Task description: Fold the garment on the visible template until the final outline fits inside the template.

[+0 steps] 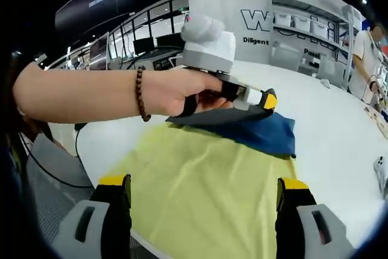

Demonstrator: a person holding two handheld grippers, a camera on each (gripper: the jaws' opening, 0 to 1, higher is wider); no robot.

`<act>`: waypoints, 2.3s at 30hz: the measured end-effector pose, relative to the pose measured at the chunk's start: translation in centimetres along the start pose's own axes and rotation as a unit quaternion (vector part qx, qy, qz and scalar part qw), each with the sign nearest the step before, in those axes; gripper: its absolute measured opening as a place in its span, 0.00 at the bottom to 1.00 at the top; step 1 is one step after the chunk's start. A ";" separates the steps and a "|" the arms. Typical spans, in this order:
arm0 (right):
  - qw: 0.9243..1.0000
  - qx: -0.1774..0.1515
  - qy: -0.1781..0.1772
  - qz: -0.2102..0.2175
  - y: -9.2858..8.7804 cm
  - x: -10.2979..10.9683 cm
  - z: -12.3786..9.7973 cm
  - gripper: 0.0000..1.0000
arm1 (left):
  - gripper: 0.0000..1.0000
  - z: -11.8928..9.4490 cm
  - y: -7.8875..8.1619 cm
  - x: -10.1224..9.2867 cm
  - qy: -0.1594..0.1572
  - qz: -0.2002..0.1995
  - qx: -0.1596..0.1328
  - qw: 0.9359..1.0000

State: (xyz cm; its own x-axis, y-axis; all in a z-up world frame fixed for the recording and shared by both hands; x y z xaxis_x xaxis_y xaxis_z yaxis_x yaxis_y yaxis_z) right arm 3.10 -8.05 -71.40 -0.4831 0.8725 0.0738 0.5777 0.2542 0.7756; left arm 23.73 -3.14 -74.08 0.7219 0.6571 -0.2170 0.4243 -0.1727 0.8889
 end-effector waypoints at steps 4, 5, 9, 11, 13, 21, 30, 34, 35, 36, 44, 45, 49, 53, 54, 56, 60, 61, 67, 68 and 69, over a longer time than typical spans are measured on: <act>1.000 0.003 -0.001 -0.003 0.1 0.0 -0.1 0.99 | 0.01 0.8 -1.2 0.3 -0.007 0.002 0.022 1.000; 1.000 0.003 -0.001 -0.003 0.1 -0.1 -0.1 0.99 | 0.01 0.9 -1.3 0.4 -0.008 0.002 0.022 1.000; 1.000 0.002 -0.006 -0.002 0.3 -0.2 -0.4 0.99 | 0.01 1.8 -1.7 0.4 -0.015 0.007 0.034 0.999; 1.000 0.003 -0.008 -0.003 0.3 -0.4 -0.4 0.99 | 0.01 2.3 -2.2 0.4 -0.014 0.012 0.045 0.999; 1.000 0.003 -0.009 -0.004 0.3 -0.4 -0.5 0.99 | 0.01 2.6 -2.7 0.5 -0.013 0.009 0.052 0.998; 1.000 0.009 -0.019 -0.001 0.0 -0.7 -0.7 0.99 | 0.01 3.8 -3.7 0.8 -0.017 0.010 0.068 0.998; 0.999 0.006 -0.035 0.005 -0.1 -1.5 -1.1 0.99 | 0.00 4.3 -4.5 0.9 -0.017 -0.003 0.076 0.997; 0.999 0.004 -0.047 0.012 -0.3 -2.2 -1.4 0.99 | 0.01 4.5 -4.6 0.7 -0.021 0.003 0.085 0.996; 0.999 0.002 -0.051 0.012 -0.3 -2.4 -1.6 0.99 | 0.00 4.5 -4.6 0.6 -0.020 0.009 0.085 0.996; 0.998 -0.001 -0.055 0.016 -0.3 -2.6 -1.8 0.99 | 0.00 4.5 -4.6 0.5 -0.019 0.018 0.087 0.996; 0.998 0.003 -0.059 0.018 -0.6 -3.0 -2.1 0.99 | 0.00 4.3 -4.5 1.0 -0.041 0.024 0.079 0.996; 0.998 0.004 -0.061 0.019 -0.6 -3.0 -2.1 0.99 | 0.00 4.2 -4.4 1.0 -0.048 0.024 0.070 0.996; 0.998 0.005 -0.056 0.018 -0.7 -2.7 -2.1 0.99 | 0.14 3.6 -3.9 1.3 -0.056 0.029 0.050 0.997; 0.999 0.008 -0.051 0.017 -0.7 -2.5 -1.7 0.99 | 0.24 2.7 -3.0 2.1 -0.060 -0.018 0.012 0.998; 0.999 0.008 -0.050 0.017 -0.7 -2.4 -1.7 0.99 | 0.28 2.6 -3.1 2.4 -0.057 -0.030 0.020 0.998; 0.999 0.004 -0.050 0.016 -0.5 -2.4 -1.6 0.99 | 0.33 2.9 -3.1 3.0 -0.054 -0.037 0.023 0.998; 0.999 0.004 -0.049 0.017 -0.4 -2.5 -1.5 0.99 | 0.34 2.9 -3.4 3.1 -0.050 -0.069 0.029 0.996; 0.999 0.004 -0.049 0.017 -0.5 -2.5 -1.5 0.99 | 0.35 3.1 -3.5 3.0 -0.052 -0.083 0.029 0.995; 0.999 0.005 -0.048 0.020 -0.5 -2.5 -1.4 0.99 | 0.26 3.8 -4.5 2.8 -0.049 -0.108 0.054 0.991; 0.999 0.005 -0.049 0.020 -0.5 -2.5 -1.4 0.99 | 0.22 3.9 -4.5 2.8 -0.050 -0.116 0.055 0.990; 0.999 0.005 -0.049 0.020 -0.5 -2.5 -1.4 0.99 | 0.16 4.0 -4.5 2.8 -0.050 -0.125 0.055 0.989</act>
State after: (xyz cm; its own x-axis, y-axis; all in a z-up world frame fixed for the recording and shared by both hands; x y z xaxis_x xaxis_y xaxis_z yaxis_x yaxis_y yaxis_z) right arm 3.07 -10.99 -71.08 -0.3929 0.9186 0.0429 0.6018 0.2215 0.7674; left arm 26.03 -3.51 -80.33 0.6355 0.6138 -0.4684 0.6493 -0.0967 0.7543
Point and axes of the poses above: the point that each gripper's makers call its tool centre point, and the gripper's own axes: z roughly forward along the fingers, x roughly to its left, y roughly out of its top, the point moved 9 cm from there along -z, roughly backward along the fingers, and after that the axes turned 2 degrees about x, right-handed, at the moved point
